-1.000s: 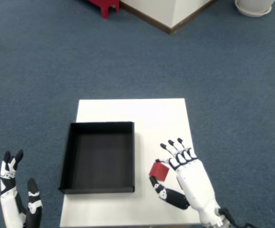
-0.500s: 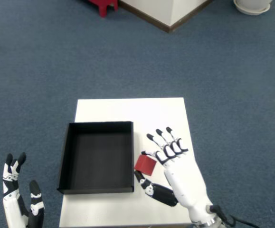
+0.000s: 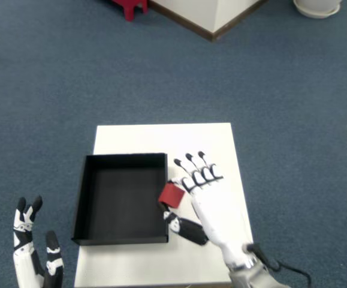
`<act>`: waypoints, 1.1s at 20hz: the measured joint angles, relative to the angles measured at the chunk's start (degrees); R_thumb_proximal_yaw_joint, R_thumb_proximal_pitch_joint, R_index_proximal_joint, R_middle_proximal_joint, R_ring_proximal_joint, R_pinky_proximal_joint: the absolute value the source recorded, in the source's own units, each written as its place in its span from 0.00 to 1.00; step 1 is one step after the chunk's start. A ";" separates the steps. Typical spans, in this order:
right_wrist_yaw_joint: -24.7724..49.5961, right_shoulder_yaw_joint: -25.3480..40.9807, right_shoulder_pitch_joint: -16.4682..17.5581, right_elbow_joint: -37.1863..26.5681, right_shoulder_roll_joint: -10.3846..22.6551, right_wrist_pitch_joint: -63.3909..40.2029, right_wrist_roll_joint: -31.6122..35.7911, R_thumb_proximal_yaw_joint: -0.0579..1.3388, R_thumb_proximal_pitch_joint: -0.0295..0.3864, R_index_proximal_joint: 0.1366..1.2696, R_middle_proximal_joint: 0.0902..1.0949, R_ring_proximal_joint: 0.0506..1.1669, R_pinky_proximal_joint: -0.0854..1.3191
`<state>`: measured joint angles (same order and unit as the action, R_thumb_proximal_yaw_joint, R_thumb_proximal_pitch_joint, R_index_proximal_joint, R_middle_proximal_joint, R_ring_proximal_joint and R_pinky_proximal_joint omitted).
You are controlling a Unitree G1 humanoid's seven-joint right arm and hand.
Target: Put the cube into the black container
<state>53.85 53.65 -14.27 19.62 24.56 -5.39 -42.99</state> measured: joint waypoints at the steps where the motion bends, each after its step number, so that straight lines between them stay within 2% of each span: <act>1: -0.10 0.02 -0.51 0.60 -0.45 0.01 0.00 0.92 0.51 0.78 0.18 0.13 0.12; 3: -0.62 0.18 -1.82 2.54 -2.20 0.08 0.00 0.92 0.51 0.78 0.19 0.14 0.12; 7: -5.42 2.09 -7.56 10.61 -9.17 0.56 0.07 0.92 0.52 0.77 0.18 0.14 0.12; 11: -6.39 3.37 -9.61 16.12 -13.85 1.04 0.09 0.93 0.54 0.77 0.18 0.14 0.12; 15: -7.56 6.38 -11.19 18.02 -13.80 1.07 1.06 0.94 0.56 0.77 0.20 0.16 0.13; 22: -9.42 14.05 -16.99 21.20 -14.62 1.41 5.50 0.95 0.56 0.78 0.23 0.19 0.15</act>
<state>44.43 67.70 -31.26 40.82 9.94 -3.98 -37.48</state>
